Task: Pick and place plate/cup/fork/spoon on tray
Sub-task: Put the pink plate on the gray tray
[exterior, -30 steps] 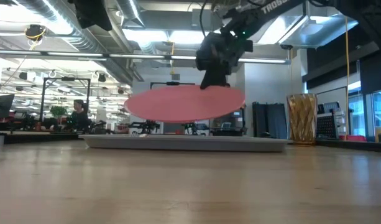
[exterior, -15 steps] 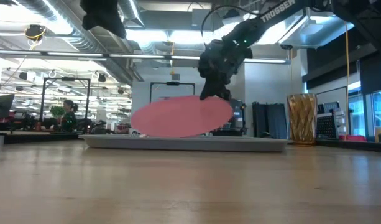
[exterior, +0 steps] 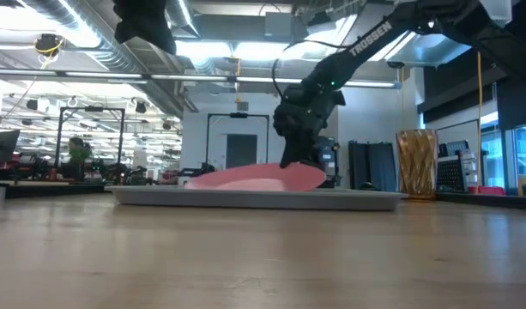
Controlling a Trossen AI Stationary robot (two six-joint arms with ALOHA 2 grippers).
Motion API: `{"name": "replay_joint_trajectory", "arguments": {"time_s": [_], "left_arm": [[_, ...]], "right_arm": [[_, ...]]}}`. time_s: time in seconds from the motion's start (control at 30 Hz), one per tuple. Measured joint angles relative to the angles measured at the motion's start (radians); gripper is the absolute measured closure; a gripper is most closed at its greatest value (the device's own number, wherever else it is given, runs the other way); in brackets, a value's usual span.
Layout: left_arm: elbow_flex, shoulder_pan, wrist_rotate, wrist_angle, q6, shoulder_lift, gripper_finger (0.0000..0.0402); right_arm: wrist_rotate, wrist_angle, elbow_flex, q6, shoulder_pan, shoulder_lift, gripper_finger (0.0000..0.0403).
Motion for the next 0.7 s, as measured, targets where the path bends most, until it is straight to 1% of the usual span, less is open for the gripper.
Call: {"name": "replay_joint_trajectory", "arguments": {"time_s": [0.17, 0.3, 0.5, 0.7], "left_arm": [[0.0, 0.0, 0.0, 0.013, 0.0, 0.0, 0.0401], [0.0, 0.0, 0.0, 0.012, 0.006, 0.0, 0.0401], [0.0, 0.0, 0.0, 0.012, 0.007, 0.0, 0.0401], [0.0, 0.0, 0.0, 0.012, 0.008, 0.0, 0.0401]], "right_arm": [[0.015, 0.006, 0.0, -0.002, -0.019, 0.009, 0.0399], [0.05, 0.014, 0.0, -0.002, -0.037, 0.009, 0.0399], [0.063, 0.012, 0.0, -0.003, -0.04, 0.01, 0.0399], [0.07, 0.008, 0.0, 0.004, -0.041, 0.042, 0.0399]]}}
